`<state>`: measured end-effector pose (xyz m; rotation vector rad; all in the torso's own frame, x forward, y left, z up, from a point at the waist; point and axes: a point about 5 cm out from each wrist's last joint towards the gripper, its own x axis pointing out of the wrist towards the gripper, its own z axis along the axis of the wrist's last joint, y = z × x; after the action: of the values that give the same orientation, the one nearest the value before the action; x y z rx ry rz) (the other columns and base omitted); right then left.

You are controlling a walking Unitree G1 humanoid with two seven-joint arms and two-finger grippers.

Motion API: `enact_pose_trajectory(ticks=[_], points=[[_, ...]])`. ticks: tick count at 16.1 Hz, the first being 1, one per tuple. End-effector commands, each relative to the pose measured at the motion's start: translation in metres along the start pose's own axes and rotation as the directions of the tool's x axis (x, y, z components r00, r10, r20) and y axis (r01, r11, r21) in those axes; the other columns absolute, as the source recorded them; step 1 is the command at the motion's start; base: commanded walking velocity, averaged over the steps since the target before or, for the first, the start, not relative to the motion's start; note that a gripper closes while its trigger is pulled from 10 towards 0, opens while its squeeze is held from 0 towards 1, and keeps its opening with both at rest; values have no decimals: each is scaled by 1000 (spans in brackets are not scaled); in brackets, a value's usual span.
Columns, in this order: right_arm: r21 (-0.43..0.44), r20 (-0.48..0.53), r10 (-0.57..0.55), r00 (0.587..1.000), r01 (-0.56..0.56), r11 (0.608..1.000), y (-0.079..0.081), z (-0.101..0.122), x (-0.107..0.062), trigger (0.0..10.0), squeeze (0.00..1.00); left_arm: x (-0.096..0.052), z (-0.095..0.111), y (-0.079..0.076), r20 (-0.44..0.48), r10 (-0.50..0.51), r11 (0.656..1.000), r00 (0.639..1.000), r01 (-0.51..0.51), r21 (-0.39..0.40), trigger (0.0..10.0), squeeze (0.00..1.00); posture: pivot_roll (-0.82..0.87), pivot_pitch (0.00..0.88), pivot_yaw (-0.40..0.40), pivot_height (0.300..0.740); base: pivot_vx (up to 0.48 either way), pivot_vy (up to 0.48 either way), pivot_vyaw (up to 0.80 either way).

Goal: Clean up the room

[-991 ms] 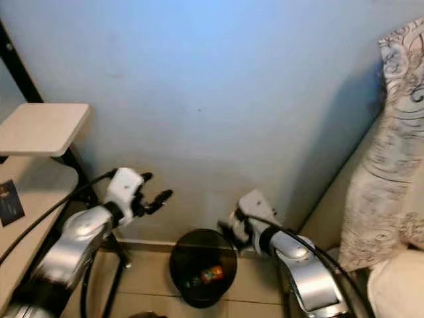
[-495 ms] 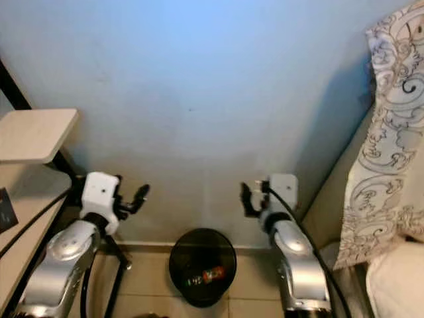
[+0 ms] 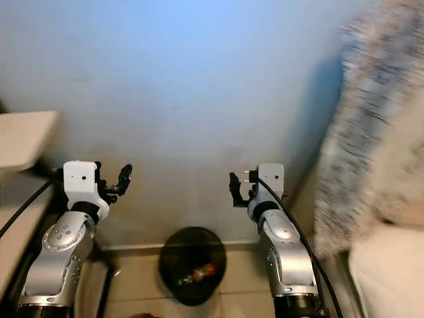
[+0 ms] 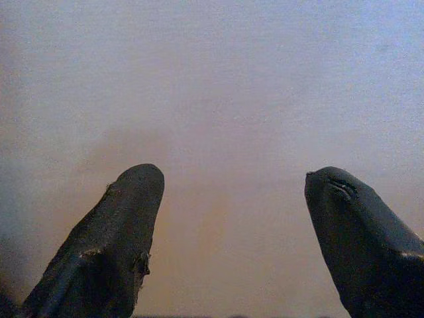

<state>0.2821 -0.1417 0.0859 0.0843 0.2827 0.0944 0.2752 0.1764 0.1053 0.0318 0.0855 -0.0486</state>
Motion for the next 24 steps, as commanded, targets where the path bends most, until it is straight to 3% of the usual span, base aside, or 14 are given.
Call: enact_pose_trajectory(ticks=[1,2,5,12,18,20,24], points=[[-6,-22,-14,1000,14,1000,-3,-4,1,10000,0,2,4,-5,1,-42,999,999,42,20,10000,0,35,0,22,740,0,0,-800],[-10,-22,-19,1000,19,1000,-4,-4,1,10000,0,2,4,-5,-7,-51,998,999,51,26,10000,0,35,0,22,740,0,0,-800],[-27,-6,-61,998,60,998,-9,-3,1,10000,0,-8,-7,-17,-77,-209,972,975,216,98,10000,0,42,0,9,740,0,0,-800],[24,28,-88,996,87,996,-13,1,-2,10000,0,-10,-8,-8,-97,-178,981,979,185,63,10000,0,41,0,12,740,0,0,-800],[-79,80,-132,988,138,987,-21,3,-3,10000,0,-13,-9,-9,-107,-185,979,977,193,71,10000,0,47,0,11,740,0,0,-800],[-10,39,-88,995,89,996,-13,-3,-3,10000,0,-11,-7,-9,-108,-191,974,976,202,98,10000,0,53,0,11,740,0,0,-800],[-5,41,-70,997,70,998,-9,-2,-2,10000,0,-10,-7,-9,-106,-187,975,977,198,104,10000,0,54,0,7,740,0,0,-800]])
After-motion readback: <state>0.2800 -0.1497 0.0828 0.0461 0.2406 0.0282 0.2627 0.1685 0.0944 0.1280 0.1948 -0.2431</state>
